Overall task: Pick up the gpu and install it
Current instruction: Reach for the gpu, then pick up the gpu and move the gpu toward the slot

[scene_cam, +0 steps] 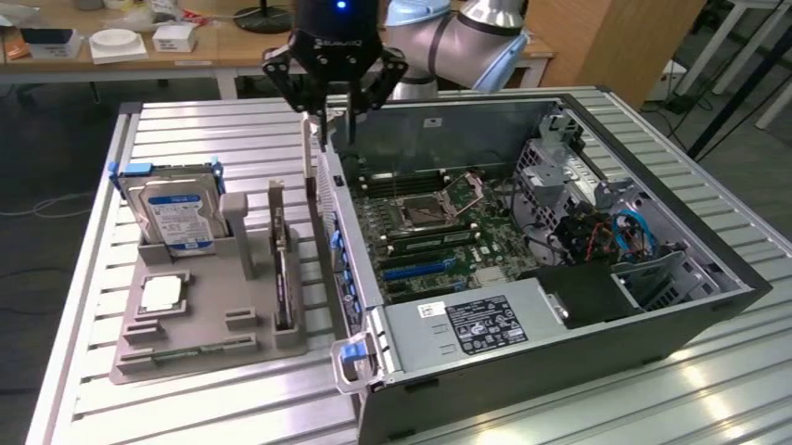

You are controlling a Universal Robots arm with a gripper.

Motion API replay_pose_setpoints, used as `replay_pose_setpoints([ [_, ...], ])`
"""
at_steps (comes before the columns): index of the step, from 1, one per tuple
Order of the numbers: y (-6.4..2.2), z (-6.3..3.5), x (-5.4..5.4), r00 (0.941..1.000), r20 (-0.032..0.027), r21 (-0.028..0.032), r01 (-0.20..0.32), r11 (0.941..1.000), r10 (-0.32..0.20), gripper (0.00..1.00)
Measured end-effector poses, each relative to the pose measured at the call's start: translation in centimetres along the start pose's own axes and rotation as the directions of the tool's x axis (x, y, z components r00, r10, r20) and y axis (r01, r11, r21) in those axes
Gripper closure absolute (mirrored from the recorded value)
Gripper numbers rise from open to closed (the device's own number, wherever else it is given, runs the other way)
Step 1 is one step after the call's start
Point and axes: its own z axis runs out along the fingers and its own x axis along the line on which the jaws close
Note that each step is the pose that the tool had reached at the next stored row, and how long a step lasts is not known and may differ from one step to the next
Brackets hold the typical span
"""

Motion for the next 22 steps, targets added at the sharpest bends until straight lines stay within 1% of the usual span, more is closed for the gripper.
replay_pose_setpoints([
  [1, -0.03, -0.01, 0.5, 1.0000, -0.0001, 0.0003, 0.000, 1.0000, 0.000, 0.64],
  [15, -0.51, -0.06, 6.8, 1.0000, 0.0002, 0.0037, 0.001, 1.0000, -0.001, 0.64],
  [16, -0.52, -0.06, 7.0, 1.0000, 0.0001, 0.0039, 0.001, 1.0000, -0.001, 0.64],
  [22, -0.52, -0.07, 7.0, 1.0000, 0.0002, 0.0039, 0.001, 1.0000, -0.001, 0.64],
])
